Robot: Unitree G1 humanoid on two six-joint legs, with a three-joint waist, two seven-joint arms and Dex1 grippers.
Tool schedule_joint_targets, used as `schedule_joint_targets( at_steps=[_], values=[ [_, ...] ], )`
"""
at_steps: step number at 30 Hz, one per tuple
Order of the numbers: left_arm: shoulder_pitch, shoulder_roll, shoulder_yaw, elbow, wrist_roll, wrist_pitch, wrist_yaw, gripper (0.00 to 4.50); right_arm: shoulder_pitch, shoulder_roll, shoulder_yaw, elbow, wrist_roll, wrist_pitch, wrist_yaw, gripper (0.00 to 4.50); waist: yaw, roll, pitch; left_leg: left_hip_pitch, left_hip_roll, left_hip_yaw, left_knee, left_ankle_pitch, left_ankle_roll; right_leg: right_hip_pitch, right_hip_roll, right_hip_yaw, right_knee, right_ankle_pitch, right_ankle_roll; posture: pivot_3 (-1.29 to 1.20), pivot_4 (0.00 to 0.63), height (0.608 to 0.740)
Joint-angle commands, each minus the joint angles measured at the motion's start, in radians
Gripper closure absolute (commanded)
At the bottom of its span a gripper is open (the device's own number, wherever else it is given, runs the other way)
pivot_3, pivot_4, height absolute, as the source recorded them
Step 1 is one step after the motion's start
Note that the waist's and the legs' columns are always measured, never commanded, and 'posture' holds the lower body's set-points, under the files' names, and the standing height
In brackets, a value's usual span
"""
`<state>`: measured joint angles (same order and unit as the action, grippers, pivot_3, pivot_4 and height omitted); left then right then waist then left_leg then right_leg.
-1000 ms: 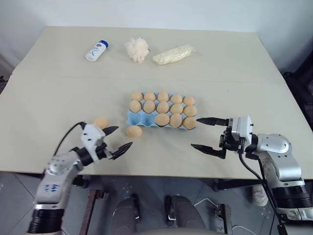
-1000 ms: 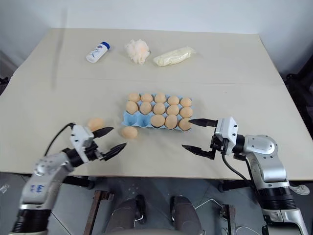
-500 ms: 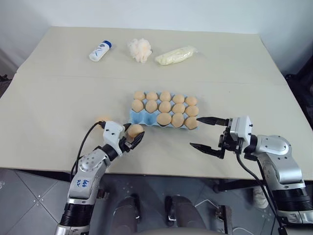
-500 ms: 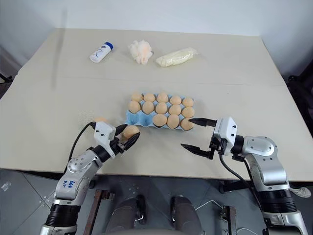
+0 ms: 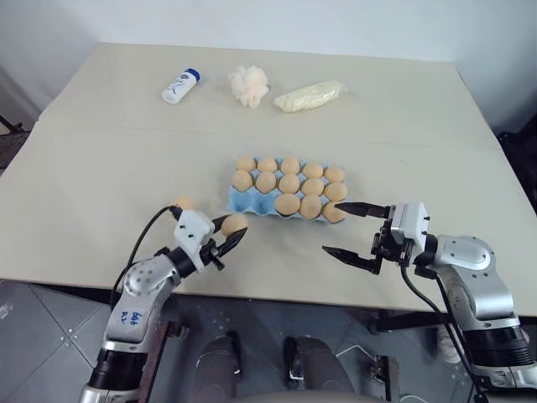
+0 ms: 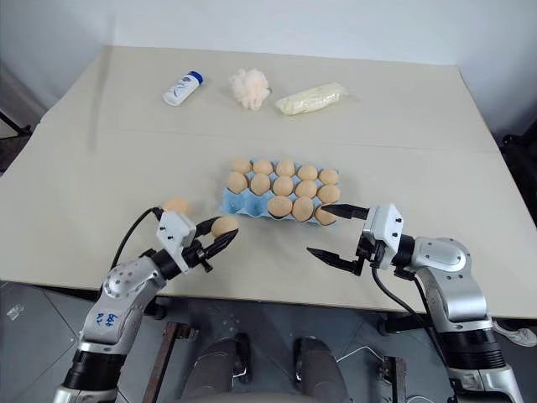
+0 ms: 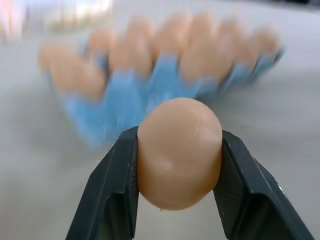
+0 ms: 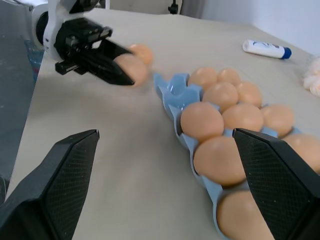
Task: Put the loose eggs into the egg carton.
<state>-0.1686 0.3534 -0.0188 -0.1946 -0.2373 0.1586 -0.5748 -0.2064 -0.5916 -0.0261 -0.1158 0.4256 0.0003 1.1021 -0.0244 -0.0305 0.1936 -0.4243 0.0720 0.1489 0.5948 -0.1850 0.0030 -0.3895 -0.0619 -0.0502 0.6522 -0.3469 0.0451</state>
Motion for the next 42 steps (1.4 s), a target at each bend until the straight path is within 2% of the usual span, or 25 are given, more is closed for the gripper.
schedule_joint_targets(
  at_steps=[1, 10, 11, 16, 21, 28, 29, 31, 33, 35, 39, 42],
  values=[
    [-0.070, -0.026, -0.022, 0.012, -0.007, -0.008, -0.005, 2.88, 0.014, 0.006, -0.002, -0.052, 0.003, -0.002, -0.021, 0.00, -0.001, 0.000, 0.000, 0.000, 0.000, 0.000, 0.000, 0.000, 0.000, 0.000, 0.000, 0.000, 0.000, 0.000, 0.000, 0.00, 0.150, 0.740],
    [-0.238, -0.081, -0.058, 0.218, 0.033, -0.005, 0.006, 2.88, 0.037, 0.006, -0.008, -0.078, -0.001, -0.004, -0.060, 0.00, -0.003, 0.000, 0.000, 0.000, 0.000, 0.000, 0.001, 0.003, 0.004, -0.001, 0.002, -0.001, 0.002, 0.000, 0.001, 0.00, 0.150, 0.740],
    [-0.251, -0.082, -0.054, 0.234, 0.037, -0.016, 0.009, 2.19, 0.039, 0.006, -0.008, -0.082, 0.000, -0.004, -0.064, 0.00, -0.003, 0.000, 0.000, 0.000, 0.000, 0.000, 0.001, 0.003, 0.004, -0.001, 0.002, -0.001, 0.002, 0.000, 0.001, 0.00, 0.150, 0.740],
    [-0.212, -0.074, -0.023, 0.164, -0.018, -0.029, -0.023, 0.72, 0.046, 0.013, -0.015, -0.090, 0.004, -0.018, -0.083, 0.00, -0.004, 0.000, 0.000, 0.000, 0.000, 0.000, 0.001, 0.003, 0.004, 0.000, 0.002, 0.000, 0.001, 0.001, 0.001, 0.00, 0.150, 0.740],
    [-0.045, 0.028, 0.044, 0.017, -0.083, -0.066, -0.129, 0.72, 0.049, 0.015, -0.014, -0.098, 0.015, -0.009, -0.086, 0.00, -0.007, 0.000, 0.000, 0.000, 0.001, 0.001, -0.001, 0.003, 0.003, -0.001, 0.003, 0.000, 0.002, 0.000, 0.000, 0.00, 0.150, 0.740],
    [0.156, 0.190, 0.275, -0.006, -0.159, -0.074, -0.182, 0.72, 0.009, 0.029, 0.015, -0.043, 0.016, -0.017, -0.041, 0.00, -0.008, 0.000, 0.000, 0.001, 0.001, 0.000, -0.001, 0.001, -0.002, -0.001, 0.002, 0.000, 0.001, -0.001, -0.001, 0.00, 0.150, 0.740],
    [0.178, 0.197, 0.304, -0.004, -0.173, -0.073, -0.183, 0.38, 0.000, 0.033, 0.018, -0.036, 0.015, -0.019, -0.038, 0.00, -0.008, 0.000, 0.000, 0.001, 0.001, 0.000, -0.001, 0.000, -0.002, -0.001, 0.001, 0.000, 0.001, -0.001, -0.003, 0.00, 0.150, 0.740],
    [0.225, 0.200, 0.372, 0.005, -0.192, -0.079, -0.169, 0.02, -0.015, 0.043, 0.023, -0.023, 0.015, -0.023, -0.029, 0.00, -0.008, 0.000, 0.000, 0.000, 0.001, 0.000, -0.001, 0.000, -0.001, -0.001, 0.000, 0.000, 0.000, -0.004, -0.007, 0.00, 0.150, 0.740],
    [0.305, 0.181, 0.499, 0.043, -0.196, -0.104, -0.103, 0.02, -0.032, 0.052, 0.033, -0.006, 0.016, -0.028, -0.007, 0.00, -0.008, 0.000, 0.000, 0.000, 0.001, 0.000, -0.002, 0.000, -0.001, -0.001, 0.000, 0.000, -0.002, -0.004, -0.008, 0.00, 0.150, 0.740],
    [0.362, 0.165, 0.573, 0.066, -0.204, -0.116, -0.070, 0.02, -0.044, 0.056, 0.038, 0.007, 0.015, -0.031, 0.008, 0.00, -0.013, 0.000, 0.000, 0.000, 0.001, 0.000, -0.004, 0.000, -0.001, -0.002, 0.000, 0.000, -0.003, -0.004, -0.007, 0.00, 0.150, 0.740],
    [0.417, 0.136, 0.607, 0.081, -0.218, -0.125, -0.064, 0.02, -0.062, 0.063, 0.040, 0.030, 0.012, -0.039, 0.020, 0.00, -0.009, 0.000, 0.000, 0.000, 0.001, 0.000, -0.006, -0.001, -0.002, -0.002, 0.000, -0.001, -0.004, -0.002, -0.004, 0.00, 0.150, 0.740],
    [0.426, 0.129, 0.603, 0.084, -0.215, -0.128, -0.068, 0.02, -0.075, 0.066, 0.045, 0.039, 0.011, -0.040, 0.027, 0.00, -0.005, 0.000, 0.000, 0.000, 0.001, -0.001, -0.006, -0.002, -0.002, -0.002, 0.000, -0.001, -0.007, -0.004, -0.008, 0.00, 0.150, 0.740]
  ],
)
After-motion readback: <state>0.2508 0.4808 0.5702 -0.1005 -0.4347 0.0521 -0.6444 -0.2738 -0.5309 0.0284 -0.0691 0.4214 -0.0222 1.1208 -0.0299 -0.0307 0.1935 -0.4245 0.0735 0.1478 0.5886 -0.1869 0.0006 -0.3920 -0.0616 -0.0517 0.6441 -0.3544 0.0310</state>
